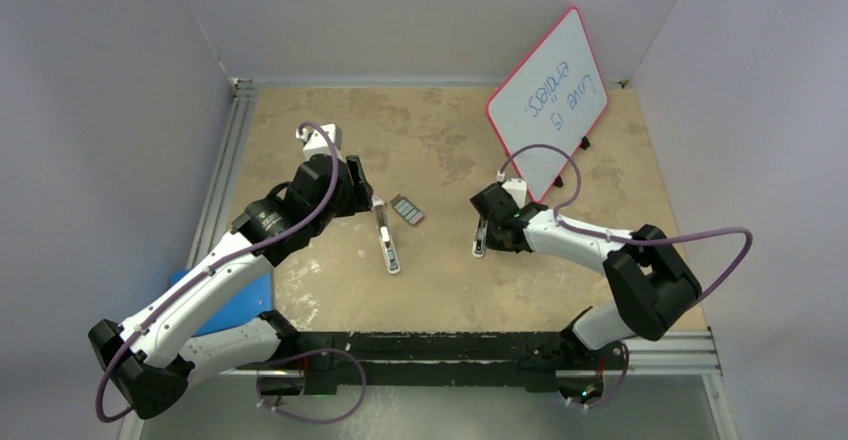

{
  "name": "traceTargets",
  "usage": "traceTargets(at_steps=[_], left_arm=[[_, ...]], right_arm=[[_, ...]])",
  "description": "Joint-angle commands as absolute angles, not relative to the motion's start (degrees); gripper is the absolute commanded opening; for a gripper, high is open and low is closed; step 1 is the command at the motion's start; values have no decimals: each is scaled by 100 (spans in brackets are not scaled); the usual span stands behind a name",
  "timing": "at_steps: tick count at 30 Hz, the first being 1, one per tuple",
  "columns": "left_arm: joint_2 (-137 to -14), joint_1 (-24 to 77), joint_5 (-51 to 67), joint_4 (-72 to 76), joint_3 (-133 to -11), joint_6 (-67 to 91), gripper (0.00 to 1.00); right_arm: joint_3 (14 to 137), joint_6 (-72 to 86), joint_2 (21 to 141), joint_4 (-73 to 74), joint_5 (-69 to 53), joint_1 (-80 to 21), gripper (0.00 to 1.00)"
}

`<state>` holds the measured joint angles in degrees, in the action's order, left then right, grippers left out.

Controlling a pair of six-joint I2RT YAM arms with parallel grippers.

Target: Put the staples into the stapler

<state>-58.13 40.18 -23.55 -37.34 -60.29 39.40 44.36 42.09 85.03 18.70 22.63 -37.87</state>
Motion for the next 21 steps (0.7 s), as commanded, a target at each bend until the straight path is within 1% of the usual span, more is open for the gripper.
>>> traceTargets(at_steps=[1, 8, 14, 21], left_arm=[[-5800, 4016, -2345, -3490, -6056, 3865, 55], [-5791, 4013, -2329, -3495, -6047, 3872, 55], [-5776, 4016, -2308, -3489, -6047, 3867, 54], [-5783, 4016, -2303, -3496, -6045, 3867, 54]], right_arm=[[4697, 4485, 8017, 2167, 2874, -3810, 14], [4837, 4958, 7695, 1906, 2873, -4146, 14], [4984, 5461, 8059, 1948, 3047, -4572, 14], [4975, 5632, 8223, 2095, 3135, -4641, 14]])
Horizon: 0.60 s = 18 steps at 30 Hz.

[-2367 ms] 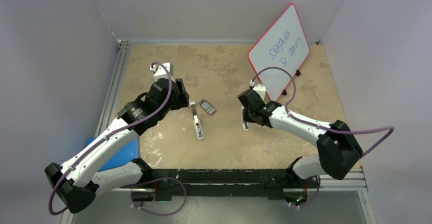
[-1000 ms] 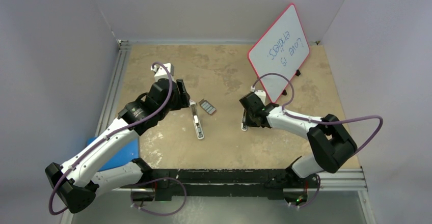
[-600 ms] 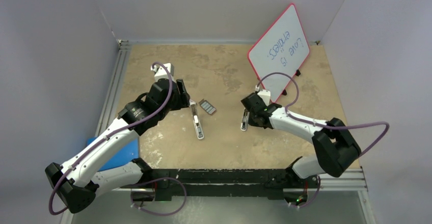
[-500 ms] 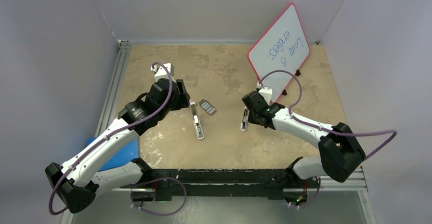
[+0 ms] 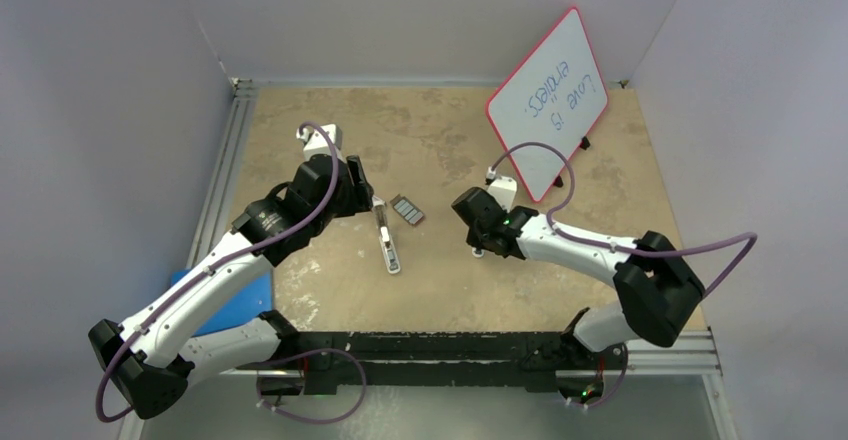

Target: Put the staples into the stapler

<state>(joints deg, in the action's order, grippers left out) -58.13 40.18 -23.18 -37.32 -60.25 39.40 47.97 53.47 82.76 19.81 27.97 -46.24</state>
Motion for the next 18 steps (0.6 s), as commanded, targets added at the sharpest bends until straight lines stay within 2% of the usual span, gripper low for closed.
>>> traceTargets(at_steps=[1, 18], left_arm=[[-5791, 4010, -2298, -3490, -6042, 3875, 54], [-5817, 4011, -2303, -3498, -6047, 3867, 54]], right_arm=[[4975, 5631, 8231, 2108, 3150, -4641, 14], [4870, 5511, 8381, 2130, 3151, -4641, 13]])
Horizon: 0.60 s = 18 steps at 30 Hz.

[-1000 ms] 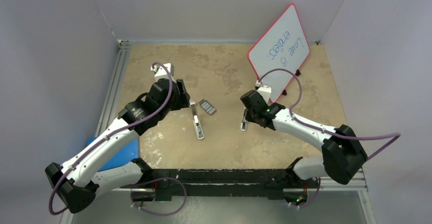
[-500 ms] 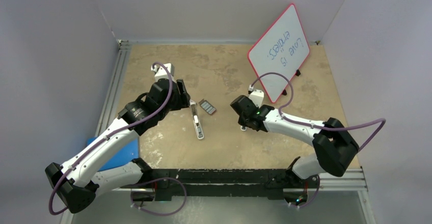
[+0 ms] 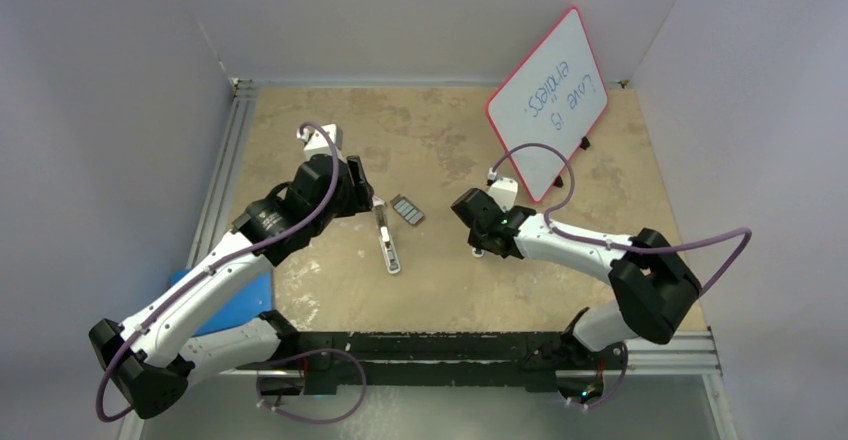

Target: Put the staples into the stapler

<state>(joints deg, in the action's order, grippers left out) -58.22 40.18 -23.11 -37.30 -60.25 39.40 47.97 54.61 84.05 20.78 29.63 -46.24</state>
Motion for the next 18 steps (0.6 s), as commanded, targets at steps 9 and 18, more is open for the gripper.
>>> traceTargets(at_steps=[9, 18], left_arm=[[-5816, 4010, -2311, -3498, -6052, 3867, 54], [-5817, 4010, -2312, -3502, -6056, 3872, 54]], right_arm=[[4847, 5425, 8434, 2139, 3173, -4641, 13], [4787, 5328, 8494, 1978, 3148, -4641, 13]])
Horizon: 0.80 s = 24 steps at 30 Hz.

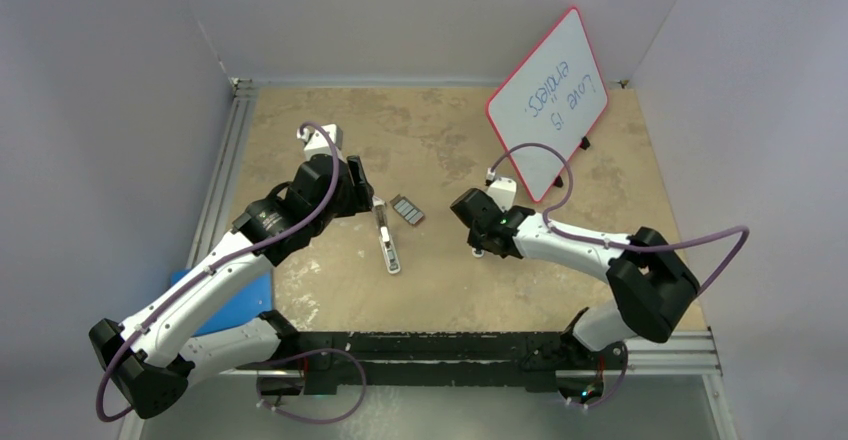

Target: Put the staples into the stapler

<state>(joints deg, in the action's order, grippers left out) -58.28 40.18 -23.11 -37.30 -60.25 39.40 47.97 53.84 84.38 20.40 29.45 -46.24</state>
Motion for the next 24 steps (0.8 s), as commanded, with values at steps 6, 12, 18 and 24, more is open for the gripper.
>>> traceTargets(at_steps=[6, 12, 18, 24], left_arm=[[-5813, 4008, -2316, -3506, -6064, 3867, 54], [-5814, 4009, -2320, -3507, -6064, 3863, 54], [-5827, 4008, -2320, -3507, -6064, 3867, 54], [-5824, 4015, -2320, -3507, -6064, 3867, 54]], right_arm=[[4763, 5254, 8564, 1923, 3147, -4640, 13], [4760, 5226, 8559, 1932, 3190, -4640, 13], [4725, 5161, 8578, 1902, 3218, -4638, 14], [4632, 4941, 8560, 1728, 3132, -4641, 14]])
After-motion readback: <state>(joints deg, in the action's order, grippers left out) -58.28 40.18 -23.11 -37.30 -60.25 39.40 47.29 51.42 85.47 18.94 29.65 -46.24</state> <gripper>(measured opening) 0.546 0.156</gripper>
